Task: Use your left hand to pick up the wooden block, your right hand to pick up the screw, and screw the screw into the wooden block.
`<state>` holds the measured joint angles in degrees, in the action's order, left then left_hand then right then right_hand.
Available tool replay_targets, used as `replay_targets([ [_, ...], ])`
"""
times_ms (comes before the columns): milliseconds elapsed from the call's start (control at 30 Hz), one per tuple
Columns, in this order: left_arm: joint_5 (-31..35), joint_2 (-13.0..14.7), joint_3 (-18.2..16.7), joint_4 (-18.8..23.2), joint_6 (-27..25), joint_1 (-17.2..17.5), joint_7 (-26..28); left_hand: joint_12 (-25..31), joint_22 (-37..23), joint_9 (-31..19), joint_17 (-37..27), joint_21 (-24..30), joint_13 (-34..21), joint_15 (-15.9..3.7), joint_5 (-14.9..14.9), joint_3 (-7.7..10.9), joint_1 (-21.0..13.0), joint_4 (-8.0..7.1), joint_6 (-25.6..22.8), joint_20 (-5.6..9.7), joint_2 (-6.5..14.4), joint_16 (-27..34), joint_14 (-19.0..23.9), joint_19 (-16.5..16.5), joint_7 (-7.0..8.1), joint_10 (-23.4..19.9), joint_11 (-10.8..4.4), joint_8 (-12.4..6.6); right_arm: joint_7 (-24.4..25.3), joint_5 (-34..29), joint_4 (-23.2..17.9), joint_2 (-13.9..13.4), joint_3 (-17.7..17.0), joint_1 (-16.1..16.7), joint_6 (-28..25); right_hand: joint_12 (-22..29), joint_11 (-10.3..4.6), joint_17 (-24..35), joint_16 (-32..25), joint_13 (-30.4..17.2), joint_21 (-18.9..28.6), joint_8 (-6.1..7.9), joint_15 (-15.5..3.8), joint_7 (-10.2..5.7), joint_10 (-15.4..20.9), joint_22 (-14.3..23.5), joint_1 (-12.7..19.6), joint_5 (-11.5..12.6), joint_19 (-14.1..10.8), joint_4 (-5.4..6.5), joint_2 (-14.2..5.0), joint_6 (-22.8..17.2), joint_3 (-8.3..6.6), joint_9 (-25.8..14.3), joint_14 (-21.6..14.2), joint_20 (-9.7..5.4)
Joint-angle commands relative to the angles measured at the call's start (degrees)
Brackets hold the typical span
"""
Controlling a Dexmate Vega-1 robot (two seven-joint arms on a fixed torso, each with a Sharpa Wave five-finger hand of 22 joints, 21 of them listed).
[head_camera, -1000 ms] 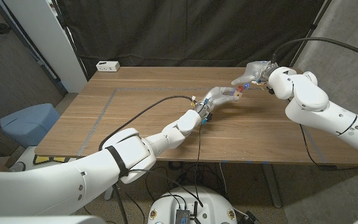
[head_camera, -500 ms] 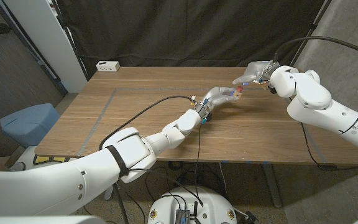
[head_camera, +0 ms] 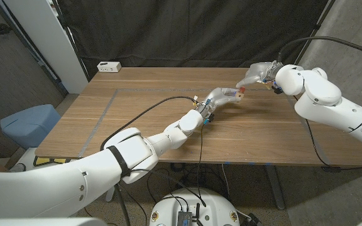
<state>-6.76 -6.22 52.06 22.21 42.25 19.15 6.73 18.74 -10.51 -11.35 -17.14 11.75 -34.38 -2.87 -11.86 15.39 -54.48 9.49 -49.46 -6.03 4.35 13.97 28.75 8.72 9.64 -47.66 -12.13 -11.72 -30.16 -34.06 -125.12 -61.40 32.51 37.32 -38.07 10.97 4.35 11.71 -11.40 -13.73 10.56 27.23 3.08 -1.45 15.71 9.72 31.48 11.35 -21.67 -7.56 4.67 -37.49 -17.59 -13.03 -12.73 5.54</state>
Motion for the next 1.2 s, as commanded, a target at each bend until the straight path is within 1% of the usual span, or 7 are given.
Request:
replay_targets([
  [33,-0.36,-0.17,0.19,-0.21,-0.37,-0.21,-0.17,0.22,-0.2,-0.18,-0.14,0.43,-0.14,-6.38,-0.29,1.7,-0.26,-1.13,-0.85,-0.01,2.02,-0.16,0.64,0.29,0.29,-0.61,-0.1,-0.46,-0.42,4.28,0.24,-1.58,-0.77,-0.52,2.54,-0.33,-0.18,0.05,0.31,-0.41,0.17,-0.78,-0.13,-0.22,-2.14,0.17,2.28,-0.29,0.42,-1.34,0.43,1.82,-0.71,0.12,1.27,0.38],
  [100,-0.34,-0.16,0.24,-0.2,-0.34,-0.24,-0.1,0.23,-0.2,-0.18,-0.15,0.43,-0.14,-6.44,-0.28,1.67,-0.19,-1.16,-0.92,-0.03,1.99,-0.16,0.64,0.29,0.29,-0.62,-0.11,-0.49,-0.78,4.72,0.4,-1.66,-0.67,-0.85,2.81,-0.26,-0.44,0.08,0.33,-0.52,0.17,-1.54,-0.02,-0.54,-3.1,0.18,3.6,-0.32,0.71,-1.78,0.31,3.59,-1.29,0.16,1.96,0.58],
  [167,-0.39,-0.17,0.24,-0.2,-0.34,-0.24,-0.09,0.22,-0.2,-0.18,-0.15,0.43,-0.14,-6.45,-0.28,1.68,-0.22,-1.12,-0.94,-0.01,1.98,-0.15,0.67,0.29,0.3,-0.6,-0.12,-0.49,-0.94,4.9,0.54,-1.69,-0.48,-1.13,2.94,-0.34,-0.39,0.12,0.39,-0.57,0.13,-1.9,0.03,-0.63,-3.83,0.18,4.06,-0.37,0.95,-1.86,0.26,4.47,-1.52,0.15,2.43,0.59],
  [533,-0.51,-0.17,0.3,-0.23,-0.42,-0.3,-0.24,0.2,-0.2,-0.18,-0.17,0.43,-0.14,-6.45,-0.28,1.73,-0.18,-1.13,-0.94,0.01,2.04,-0.2,0.58,0.31,0.27,-0.53,-0.09,-0.49,-2.43,6.1,0.96,-2.08,0.12,-2.52,4.04,-0.55,-0.28,0.19,0.48,-0.81,0.14,-3.02,0.34,-0.79,-7.6,0.17,7.58,-0.62,1.74,-2.51,0.16,7.41,-3.09,0.0,4.58,0.35],
  [567,-0.56,-0.18,0.28,-0.24,-0.46,-0.29,-0.28,0.2,-0.2,-0.18,-0.15,0.43,-0.14,-6.44,-0.28,1.72,-0.19,-1.1,-0.92,-0.01,1.98,-0.2,0.64,0.3,0.27,-0.51,-0.1,-0.48,-2.37,6.07,0.95,-2.09,0.16,-2.54,4.02,-0.54,-0.6,0.19,0.42,-0.85,0.18,-3.38,0.38,-1.1,-8.29,0.16,8.33,-0.66,1.77,-2.63,0.35,8.26,-3.37,0.02,4.8,0.32],
  [733,-0.61,-0.19,0.3,-0.27,-0.58,-0.35,-0.38,0.2,-0.2,-0.18,-0.18,0.43,-0.15,-6.39,-0.28,1.74,-0.19,-1.1,-0.89,-0.04,2.04,-0.17,0.64,0.3,0.29,-0.52,-0.1,-0.46,-2.68,5.75,0.81,-2.29,0.5,-2.69,3.96,-0.49,-0.78,0.19,0.45,-0.89,0.2,-3.57,0.28,-1.75,-9.02,0.15,9.46,-0.68,1.87,-2.78,0.52,8.8,-3.79,-0.01,5.34,0.27],
  [1200,-0.73,-0.21,0.34,-0.31,-0.83,-0.35,-0.45,0.27,-0.2,-0.18,-0.23,0.42,-0.17,-6.43,-0.26,1.74,-0.14,-1.09,-0.91,-0.03,2.05,-0.17,0.61,0.31,0.37,-0.63,-0.09,-0.47,-3.06,5.23,0.23,-2.77,0.66,-2.39,3.71,-0.02,-1.84,0.21,0.16,-1.0,0.31,-2.92,-0.14,-3.1,-9.94,0.13,13.71,-0.53,1.91,-3.08,0.71,7.95,-5.34,-0.3,5.93,0.21],
])
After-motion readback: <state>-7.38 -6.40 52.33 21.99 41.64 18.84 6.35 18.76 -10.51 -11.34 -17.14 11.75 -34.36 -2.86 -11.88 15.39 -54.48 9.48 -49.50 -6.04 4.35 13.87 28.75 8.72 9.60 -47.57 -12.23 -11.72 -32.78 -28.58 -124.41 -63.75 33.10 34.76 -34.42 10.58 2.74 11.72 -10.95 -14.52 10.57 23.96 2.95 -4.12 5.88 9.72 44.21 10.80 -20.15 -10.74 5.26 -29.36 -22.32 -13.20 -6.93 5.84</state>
